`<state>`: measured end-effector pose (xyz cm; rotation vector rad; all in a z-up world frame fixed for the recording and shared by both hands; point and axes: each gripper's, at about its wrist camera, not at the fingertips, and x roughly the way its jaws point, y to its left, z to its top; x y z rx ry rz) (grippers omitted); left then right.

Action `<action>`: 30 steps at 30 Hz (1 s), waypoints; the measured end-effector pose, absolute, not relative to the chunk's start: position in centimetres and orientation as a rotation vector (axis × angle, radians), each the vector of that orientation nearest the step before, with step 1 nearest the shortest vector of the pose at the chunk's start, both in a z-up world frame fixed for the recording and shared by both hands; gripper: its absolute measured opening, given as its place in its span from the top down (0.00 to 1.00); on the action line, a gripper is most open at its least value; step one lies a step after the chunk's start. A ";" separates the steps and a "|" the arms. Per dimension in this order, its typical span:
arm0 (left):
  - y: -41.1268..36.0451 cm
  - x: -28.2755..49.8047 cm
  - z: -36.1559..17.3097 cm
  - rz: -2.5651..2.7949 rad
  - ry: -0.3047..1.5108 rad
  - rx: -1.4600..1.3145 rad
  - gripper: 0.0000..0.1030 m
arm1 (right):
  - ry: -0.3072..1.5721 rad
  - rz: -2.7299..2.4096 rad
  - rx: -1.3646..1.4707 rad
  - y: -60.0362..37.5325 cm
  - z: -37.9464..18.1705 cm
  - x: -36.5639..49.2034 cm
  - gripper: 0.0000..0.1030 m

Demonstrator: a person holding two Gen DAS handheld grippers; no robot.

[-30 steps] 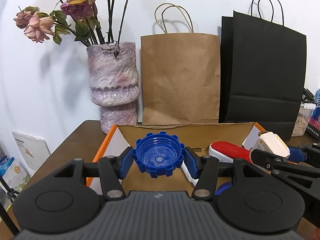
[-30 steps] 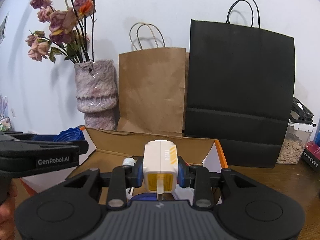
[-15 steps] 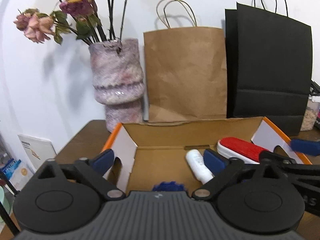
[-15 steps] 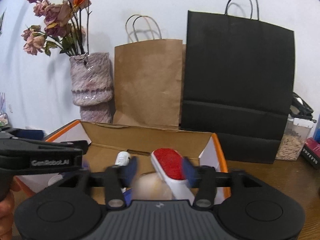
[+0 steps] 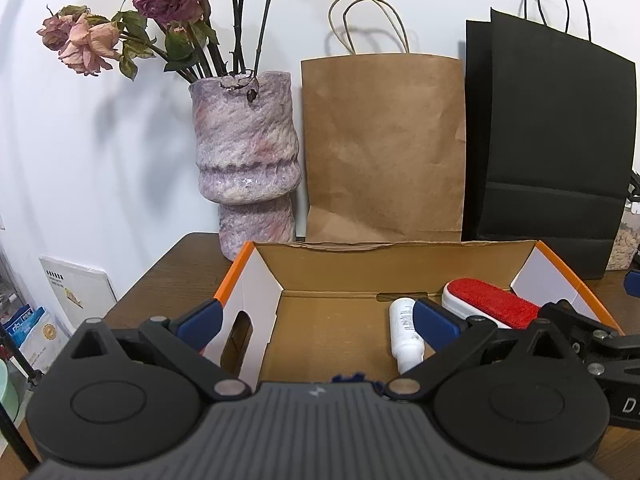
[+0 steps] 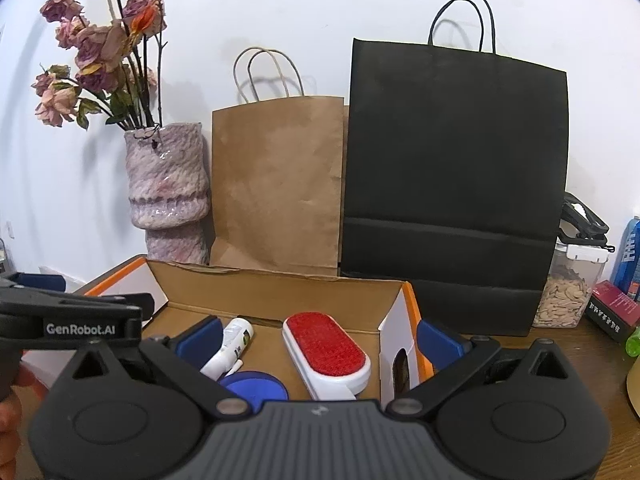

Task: Organize rigid objects
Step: 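Withdraw both grippers from the box toward the remaining table items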

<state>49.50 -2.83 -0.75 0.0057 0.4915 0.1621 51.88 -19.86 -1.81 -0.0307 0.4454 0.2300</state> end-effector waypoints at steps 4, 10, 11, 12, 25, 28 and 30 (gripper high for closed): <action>-2.8 49.3 -0.6 0.164 0.489 0.000 0.00 | 0.444 0.231 -0.028 -19.9 -1.7 51.7 0.00; -2.5 48.9 -0.4 0.151 0.497 -0.028 0.00 | 0.443 0.230 -0.036 -20.0 -1.6 51.3 0.00; -2.5 48.8 -0.3 0.151 0.499 -0.029 0.00 | 0.442 0.229 -0.035 -20.0 -1.6 51.2 0.00; -2.5 48.7 -0.3 0.152 0.498 -0.030 0.00 | 0.440 0.230 -0.032 -20.1 -1.6 51.0 0.00; -2.5 45.7 0.2 0.170 0.486 -0.040 0.00 | 0.423 0.225 -0.024 -21.6 -1.0 48.1 0.00; -2.6 44.9 0.3 0.176 0.487 -0.040 0.00 | 0.418 0.231 -0.024 -22.1 -0.9 47.1 0.00; -2.7 44.3 0.3 0.177 0.489 -0.042 0.00 | 0.416 0.231 -0.024 -22.3 -0.8 46.5 0.00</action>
